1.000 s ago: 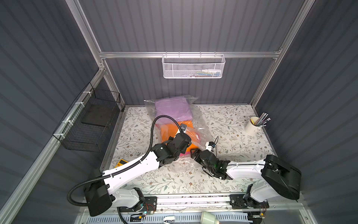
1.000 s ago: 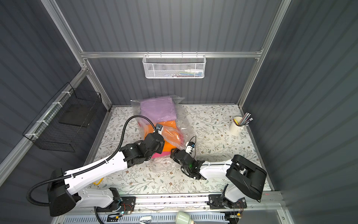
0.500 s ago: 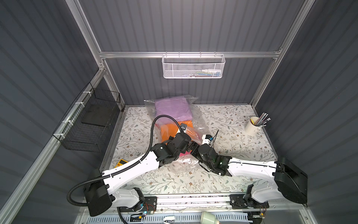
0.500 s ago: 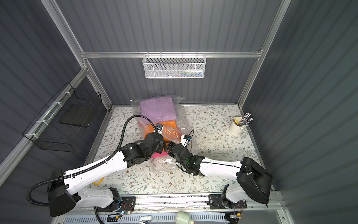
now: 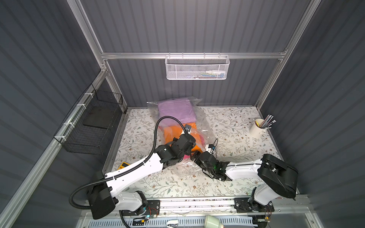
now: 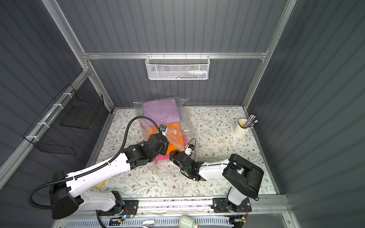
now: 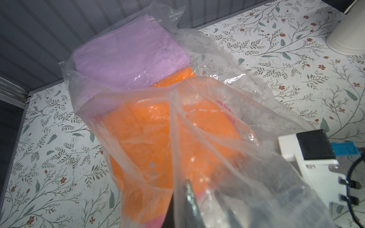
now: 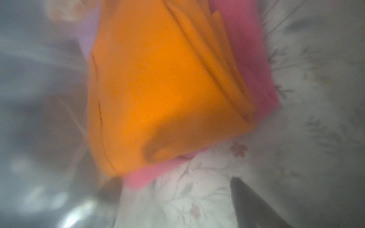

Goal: Take the trousers out of the vacuum bag
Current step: Take out the trousers from the vacuum bag.

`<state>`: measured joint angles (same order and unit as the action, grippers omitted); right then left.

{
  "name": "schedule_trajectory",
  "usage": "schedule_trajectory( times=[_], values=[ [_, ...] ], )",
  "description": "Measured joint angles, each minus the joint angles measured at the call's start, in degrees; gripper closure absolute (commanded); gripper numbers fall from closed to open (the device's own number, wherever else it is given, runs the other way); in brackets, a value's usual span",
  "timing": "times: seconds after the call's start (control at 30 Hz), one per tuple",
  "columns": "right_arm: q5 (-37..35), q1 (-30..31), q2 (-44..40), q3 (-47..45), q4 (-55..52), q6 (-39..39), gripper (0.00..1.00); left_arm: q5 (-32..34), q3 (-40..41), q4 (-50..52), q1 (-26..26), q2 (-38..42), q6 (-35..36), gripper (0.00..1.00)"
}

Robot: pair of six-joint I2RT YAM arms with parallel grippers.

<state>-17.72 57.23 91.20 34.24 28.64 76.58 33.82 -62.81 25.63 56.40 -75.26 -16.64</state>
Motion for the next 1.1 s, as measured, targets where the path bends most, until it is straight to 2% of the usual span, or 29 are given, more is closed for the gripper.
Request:
schedule_trajectory(
  times=[0.47,0.6,0.63,0.67,0.73,0.77,0.9,0.97,1.1],
  values=[
    [1.11,-3.04,-1.55,5.31,0.46,-4.00,0.13,0.20,0.72,0.04,0.00,0.00,-0.50,1.00],
    [1.11,-3.80,-3.17,7.28,0.37,-5.29,0.13,0.09,2.75,0.20,0.00,0.00,-1.57,0.82],
    [1.11,-3.98,-3.50,7.63,0.35,-5.64,0.13,0.00,3.39,0.42,0.02,0.00,-1.90,0.67],
    [1.09,-4.04,-3.76,7.87,0.31,-5.92,0.13,-0.02,3.89,0.57,0.02,0.00,-2.47,0.62],
    [1.03,-4.13,-4.39,8.20,0.11,-6.58,0.13,0.00,5.35,0.68,0.02,0.00,-3.41,0.62],
    [1.01,-4.20,-4.72,8.22,0.04,-6.86,0.13,0.02,6.01,0.68,0.02,0.00,-3.54,0.63],
    [0.96,-4.33,-6.25,8.22,-0.55,-7.89,0.13,0.98,7.54,1.16,0.02,-0.90,-4.50,0.90],
    [1.05,-4.33,-6.86,8.20,-0.70,-7.85,0.13,1.57,7.54,1.16,0.00,-1.42,-4.37,0.98],
    [0.94,-3.61,-7.82,6.99,-0.87,-6.97,0.13,2.43,6.34,1.27,0.00,-1.64,-3.26,1.00]
  ],
)
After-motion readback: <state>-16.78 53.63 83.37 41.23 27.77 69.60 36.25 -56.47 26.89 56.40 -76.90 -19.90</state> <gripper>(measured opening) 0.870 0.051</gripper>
